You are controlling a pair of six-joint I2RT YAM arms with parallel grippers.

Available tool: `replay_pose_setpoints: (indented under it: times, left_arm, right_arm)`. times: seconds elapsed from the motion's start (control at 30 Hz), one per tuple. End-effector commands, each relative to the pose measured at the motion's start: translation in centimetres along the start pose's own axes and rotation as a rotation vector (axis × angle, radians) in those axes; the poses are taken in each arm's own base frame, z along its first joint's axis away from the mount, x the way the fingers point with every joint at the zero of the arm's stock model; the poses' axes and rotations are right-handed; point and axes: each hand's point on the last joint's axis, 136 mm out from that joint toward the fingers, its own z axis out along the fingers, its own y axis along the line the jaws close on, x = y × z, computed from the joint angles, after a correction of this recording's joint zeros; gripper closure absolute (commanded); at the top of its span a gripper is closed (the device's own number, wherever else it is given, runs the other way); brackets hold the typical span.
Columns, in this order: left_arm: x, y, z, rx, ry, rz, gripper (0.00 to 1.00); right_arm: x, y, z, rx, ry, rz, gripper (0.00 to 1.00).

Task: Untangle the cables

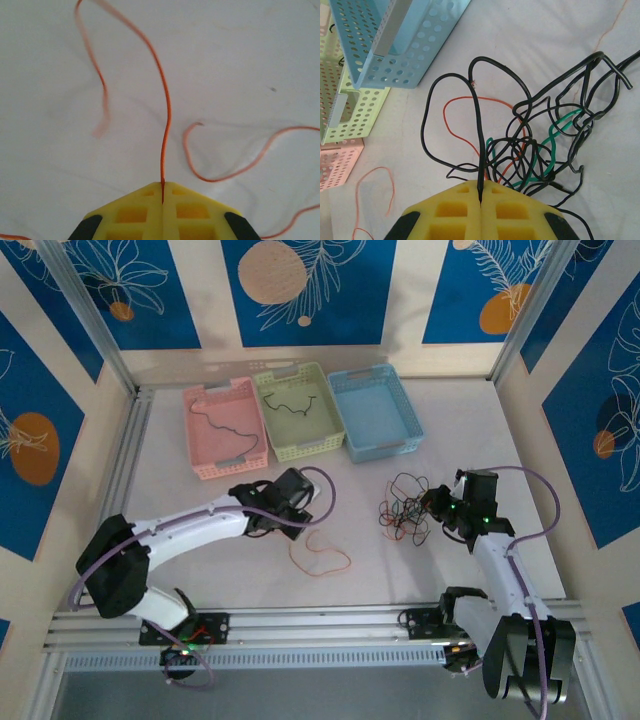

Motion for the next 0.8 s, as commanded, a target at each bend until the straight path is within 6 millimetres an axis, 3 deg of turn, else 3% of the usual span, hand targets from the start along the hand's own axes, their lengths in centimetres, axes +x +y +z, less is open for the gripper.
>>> replay_pose_setpoints:
  times: [0.0, 0.07, 0.17, 0.2, 0.27, 0.47, 0.63, 0.77]
  left_arm:
    - [1.9, -3.2, 1.0, 0.077, 0.073, 0.025, 1.00]
    - [2.4, -4.5, 1.5, 0.095, 0.094, 0.051, 1.00]
    - [3.0, -5.3, 2.0, 0.109, 0.120, 0.063, 0.91]
    - [3.2, -5.3, 2.2, 0.108, 0.128, 0.061, 0.87]
    - [3.2, -5.4, 2.1, 0.116, 0.129, 0.055, 0.70]
    - [1.6, -5.8, -0.9, 0.168, 0.015, 0.031, 0.45]
    - [0.7, -4.3, -4.0, 0.141, -0.074, -0.015, 0.39]
    - [0.8, -1.2, -6.5, 0.048, -0.142, -0.097, 0.35]
  right_arm:
    - [0.3, 0.1, 0.0, -0.015, 0.013, 0.012, 1.00]
    - [0.3, 0.1, 0.0, -0.016, 0.012, 0.012, 1.00]
    - [0.3, 0.1, 0.0, -0.015, 0.014, 0.013, 1.00]
    - [0.2, 0.1, 0.0, -0.015, 0.014, 0.013, 1.00]
    - [0.2, 0.2, 0.0, -0.015, 0.015, 0.012, 0.98]
    - [0.0, 0.9, -0.4, -0.029, 0.022, 0.001, 0.82]
    - [0.1, 3.2, -1.7, -0.073, 0.026, -0.062, 0.68]
    - [0.5, 5.7, -3.2, -0.080, 0.030, -0.163, 0.62]
